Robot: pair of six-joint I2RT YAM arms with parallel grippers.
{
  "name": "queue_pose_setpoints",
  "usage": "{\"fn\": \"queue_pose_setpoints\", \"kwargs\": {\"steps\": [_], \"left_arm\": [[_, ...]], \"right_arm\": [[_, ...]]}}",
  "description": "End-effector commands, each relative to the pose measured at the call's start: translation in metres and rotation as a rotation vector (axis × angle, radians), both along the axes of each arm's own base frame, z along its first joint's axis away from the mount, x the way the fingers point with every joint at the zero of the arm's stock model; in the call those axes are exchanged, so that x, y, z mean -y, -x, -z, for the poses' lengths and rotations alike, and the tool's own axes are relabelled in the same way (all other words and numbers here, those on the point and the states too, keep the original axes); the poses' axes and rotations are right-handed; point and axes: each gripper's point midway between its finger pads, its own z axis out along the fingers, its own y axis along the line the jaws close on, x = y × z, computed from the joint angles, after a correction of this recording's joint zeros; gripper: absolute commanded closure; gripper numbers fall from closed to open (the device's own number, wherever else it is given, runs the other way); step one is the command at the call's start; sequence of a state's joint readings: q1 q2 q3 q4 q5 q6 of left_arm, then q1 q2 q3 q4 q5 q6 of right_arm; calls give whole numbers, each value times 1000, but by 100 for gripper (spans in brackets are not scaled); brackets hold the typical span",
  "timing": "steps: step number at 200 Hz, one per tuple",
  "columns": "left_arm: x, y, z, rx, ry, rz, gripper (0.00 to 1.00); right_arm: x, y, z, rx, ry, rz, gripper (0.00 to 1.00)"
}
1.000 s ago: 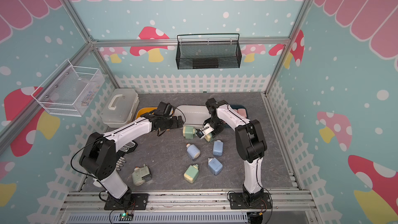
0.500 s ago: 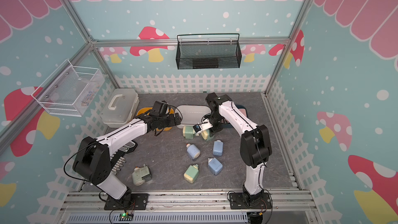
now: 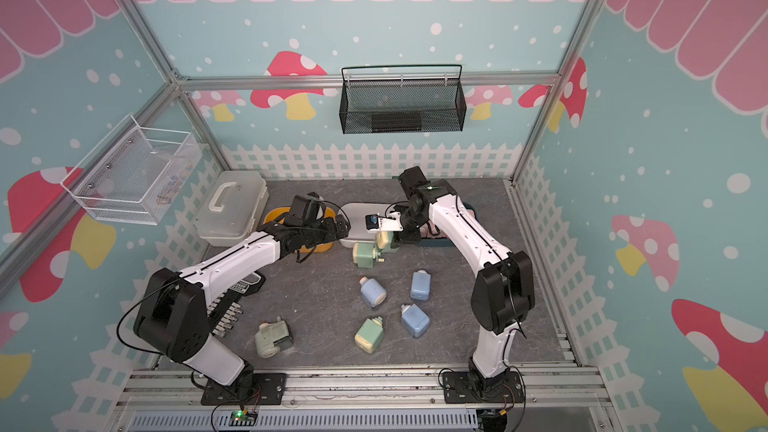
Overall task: Place the pencil sharpeners by color into the storage box
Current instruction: Pick up the pencil sharpener from the center of the board, then place the pencil sharpener in the storage box.
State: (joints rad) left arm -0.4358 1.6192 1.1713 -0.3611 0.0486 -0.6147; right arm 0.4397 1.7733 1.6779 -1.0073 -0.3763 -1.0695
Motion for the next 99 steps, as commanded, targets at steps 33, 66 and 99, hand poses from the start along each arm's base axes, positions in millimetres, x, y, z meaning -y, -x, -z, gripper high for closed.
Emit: {"fn": "queue_pose_setpoints", "kwargs": {"steps": [33, 66, 99], "left_arm": [[-3, -1, 0, 10, 5, 2, 1], [-5, -2, -1, 15, -1, 15, 1], [-6, -4, -3, 21, -6, 17, 1]], "right_arm": [[-18, -4, -50, 65, -269, 194, 100], [-11, -9, -43, 57, -299, 335, 100], [3, -26, -37, 50, -338, 577, 100]]}}
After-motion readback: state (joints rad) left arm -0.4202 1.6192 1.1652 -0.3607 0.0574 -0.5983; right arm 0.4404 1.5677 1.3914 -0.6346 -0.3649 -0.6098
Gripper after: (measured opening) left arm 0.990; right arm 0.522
